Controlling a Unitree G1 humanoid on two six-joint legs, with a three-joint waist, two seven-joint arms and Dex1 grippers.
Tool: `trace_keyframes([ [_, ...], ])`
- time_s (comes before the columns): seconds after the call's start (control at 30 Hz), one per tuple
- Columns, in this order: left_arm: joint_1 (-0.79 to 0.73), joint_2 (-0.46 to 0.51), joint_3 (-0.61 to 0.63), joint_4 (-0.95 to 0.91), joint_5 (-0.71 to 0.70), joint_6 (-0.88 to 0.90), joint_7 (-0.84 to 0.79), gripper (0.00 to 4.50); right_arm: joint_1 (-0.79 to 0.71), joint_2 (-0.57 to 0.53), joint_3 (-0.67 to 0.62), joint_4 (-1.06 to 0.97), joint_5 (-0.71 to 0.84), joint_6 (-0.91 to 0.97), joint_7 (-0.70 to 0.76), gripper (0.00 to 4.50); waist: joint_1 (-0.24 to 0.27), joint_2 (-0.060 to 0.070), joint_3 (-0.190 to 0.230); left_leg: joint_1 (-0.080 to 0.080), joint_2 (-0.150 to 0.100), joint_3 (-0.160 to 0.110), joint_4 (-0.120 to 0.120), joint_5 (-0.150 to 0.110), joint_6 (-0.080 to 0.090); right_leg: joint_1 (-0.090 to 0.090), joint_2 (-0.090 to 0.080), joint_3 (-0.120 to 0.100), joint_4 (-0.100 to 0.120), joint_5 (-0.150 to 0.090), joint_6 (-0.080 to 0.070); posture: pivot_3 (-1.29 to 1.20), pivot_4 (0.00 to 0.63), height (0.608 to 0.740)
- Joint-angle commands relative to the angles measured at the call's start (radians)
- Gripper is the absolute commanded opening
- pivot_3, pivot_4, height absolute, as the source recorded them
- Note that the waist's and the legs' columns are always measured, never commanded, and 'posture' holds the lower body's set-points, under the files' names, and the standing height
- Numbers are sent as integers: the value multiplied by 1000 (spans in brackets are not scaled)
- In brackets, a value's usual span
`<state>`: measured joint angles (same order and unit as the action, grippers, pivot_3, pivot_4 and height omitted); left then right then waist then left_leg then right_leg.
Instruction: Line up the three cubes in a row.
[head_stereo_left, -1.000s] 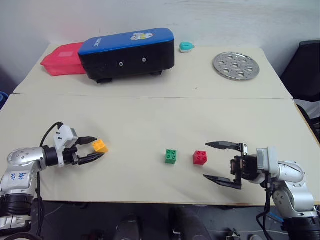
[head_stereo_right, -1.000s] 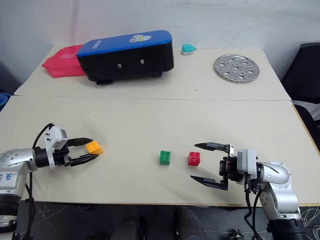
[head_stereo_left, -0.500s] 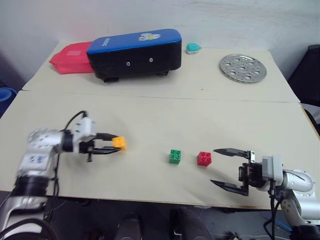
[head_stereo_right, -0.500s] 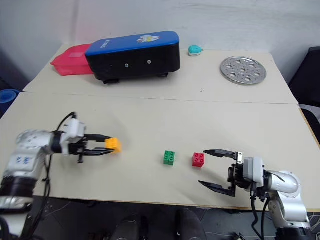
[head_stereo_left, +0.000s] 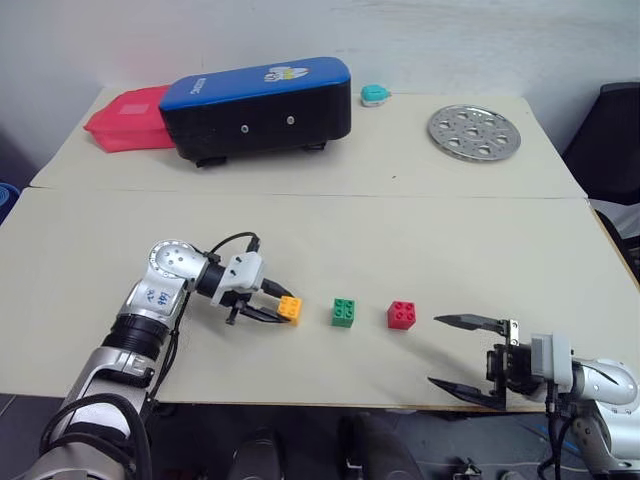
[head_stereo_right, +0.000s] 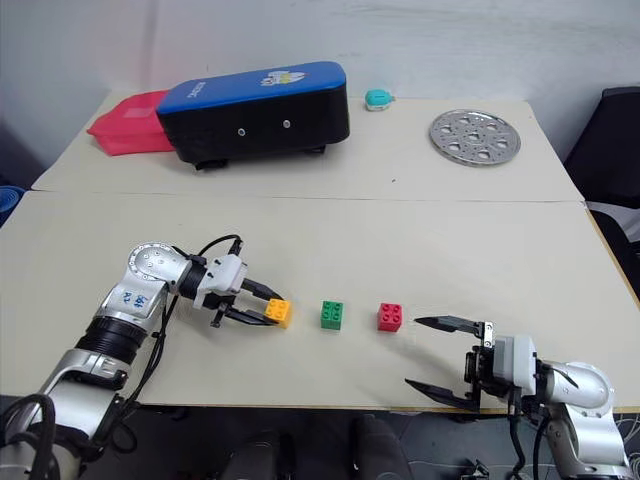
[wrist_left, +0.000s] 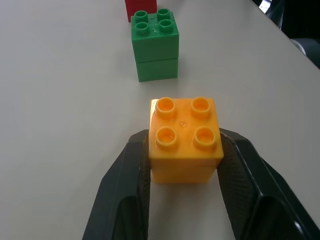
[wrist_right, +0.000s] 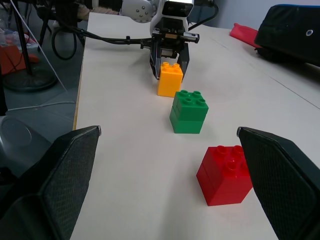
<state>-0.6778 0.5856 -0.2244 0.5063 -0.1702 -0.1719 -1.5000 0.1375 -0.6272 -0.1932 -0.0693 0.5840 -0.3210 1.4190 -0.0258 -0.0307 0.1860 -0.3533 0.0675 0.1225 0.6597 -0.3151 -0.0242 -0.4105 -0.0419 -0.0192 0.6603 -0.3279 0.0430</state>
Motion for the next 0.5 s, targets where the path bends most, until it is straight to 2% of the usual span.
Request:
trace_keyframes([
  [0.03,-19,-3,-10,12,21,-17,-11,1484,10,0,-29,-13,22,-22,1,4500,0,0,0,0,0,0,0,0,0,0,0,0,0,0,0,0,150,740],
  [0.23,-5,2,-5,16,43,1,40,1484,-3,4,-22,-12,19,-19,-3,4500,0,0,0,0,0,0,1,0,0,1,0,0,0,0,0,0,150,740],
  [0.3,25,19,16,-46,4,46,30,2237,-12,6,-19,-8,18,-18,-5,4500,-1,0,0,0,0,0,1,0,0,1,0,0,1,0,0,0,150,740],
  [0.4,78,69,77,-134,-34,46,43,3089,-35,2,-24,6,19,-17,-2,4500,-6,0,0,0,1,0,1,0,0,0,0,0,1,0,0,0,150,740],
  [0.5,168,168,173,-214,-83,60,45,3089,-84,-19,-60,22,45,12,-19,4500,-8,0,0,0,2,0,1,0,0,-1,0,1,1,0,0,0,150,740],
])
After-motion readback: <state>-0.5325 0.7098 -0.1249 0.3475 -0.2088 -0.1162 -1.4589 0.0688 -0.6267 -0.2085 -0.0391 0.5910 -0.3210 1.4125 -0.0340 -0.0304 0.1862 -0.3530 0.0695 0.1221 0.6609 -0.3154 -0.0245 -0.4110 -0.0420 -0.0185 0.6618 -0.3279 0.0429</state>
